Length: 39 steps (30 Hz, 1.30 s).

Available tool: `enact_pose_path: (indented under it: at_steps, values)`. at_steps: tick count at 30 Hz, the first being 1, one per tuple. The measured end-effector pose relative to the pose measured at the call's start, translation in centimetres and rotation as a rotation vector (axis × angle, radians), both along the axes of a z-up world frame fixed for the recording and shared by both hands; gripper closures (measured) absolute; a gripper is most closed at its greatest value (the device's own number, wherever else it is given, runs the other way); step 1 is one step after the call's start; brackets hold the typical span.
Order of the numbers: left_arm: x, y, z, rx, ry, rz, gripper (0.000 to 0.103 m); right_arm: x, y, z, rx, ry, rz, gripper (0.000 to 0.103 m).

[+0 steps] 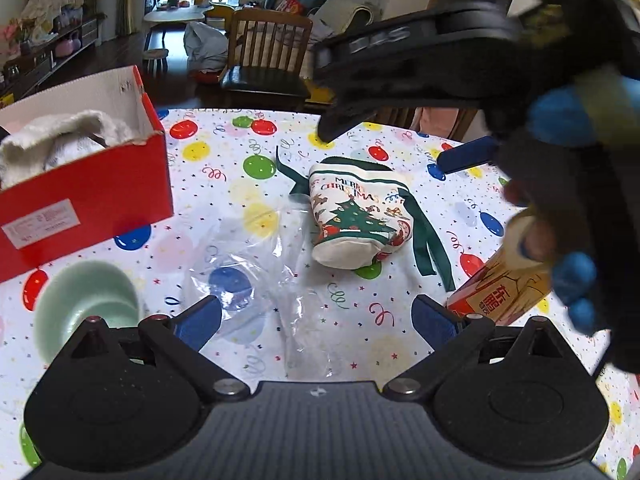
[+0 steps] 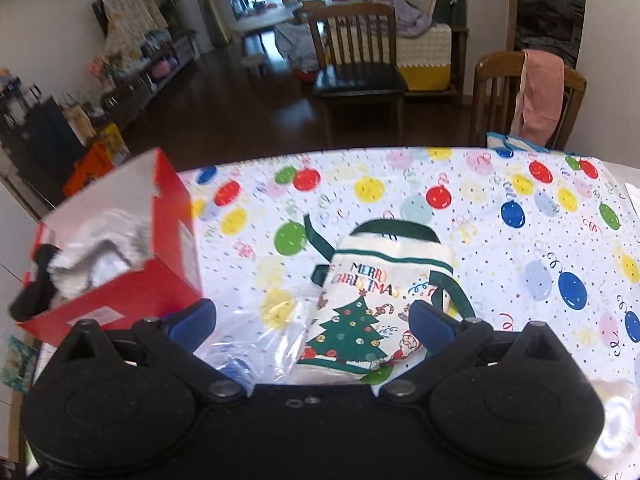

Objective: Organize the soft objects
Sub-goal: 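Move both tools back to the table toward the plastic bag and Christmas tote, then grasp the clear plastic bag with the left tool while the right tool grasps the Christmas tote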

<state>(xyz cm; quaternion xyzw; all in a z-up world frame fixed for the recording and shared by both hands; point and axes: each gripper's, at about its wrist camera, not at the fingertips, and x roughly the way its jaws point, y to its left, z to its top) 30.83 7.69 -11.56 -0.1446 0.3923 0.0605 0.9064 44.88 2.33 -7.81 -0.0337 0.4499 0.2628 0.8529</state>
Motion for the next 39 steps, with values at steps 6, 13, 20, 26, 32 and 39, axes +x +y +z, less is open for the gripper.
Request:
enact_pose_path:
  at_steps: [6, 13, 20, 26, 32, 39]
  values:
    - [1.5, -0.2, -2.0, 0.031, 0.026, 0.013, 0.001, 2.1, 1.7, -3.3, -0.099, 0.012, -0.022, 0.0]
    - [2.6, -1.1, -4.1, 0.084, 0.045, -0.019, 0.001, 4.7, 2.0, -6.4, -0.163, 0.064, -0.048, 0.0]
    - [3.4, -1.3, -5.8, 0.1, 0.061, -0.012, 0.001, 6.4, 1.7, -8.7, -0.161, 0.132, -0.089, 0.0]
    - [4.1, -0.9, -6.9, 0.117, 0.084, -0.015, 0.003, 7.0, 1.6, -10.1, -0.172, 0.148, -0.108, 0.0]
    - [4.6, -0.9, -7.5, 0.137, 0.1, -0.024, 0.028, 7.3, 1.5, -10.9, -0.159, 0.161, -0.115, 0.0]
    - [4.4, -0.6, -7.4, 0.149, 0.089, -0.01, 0.048, 7.3, 1.0, -11.1, -0.127, 0.155, -0.13, 0.008]
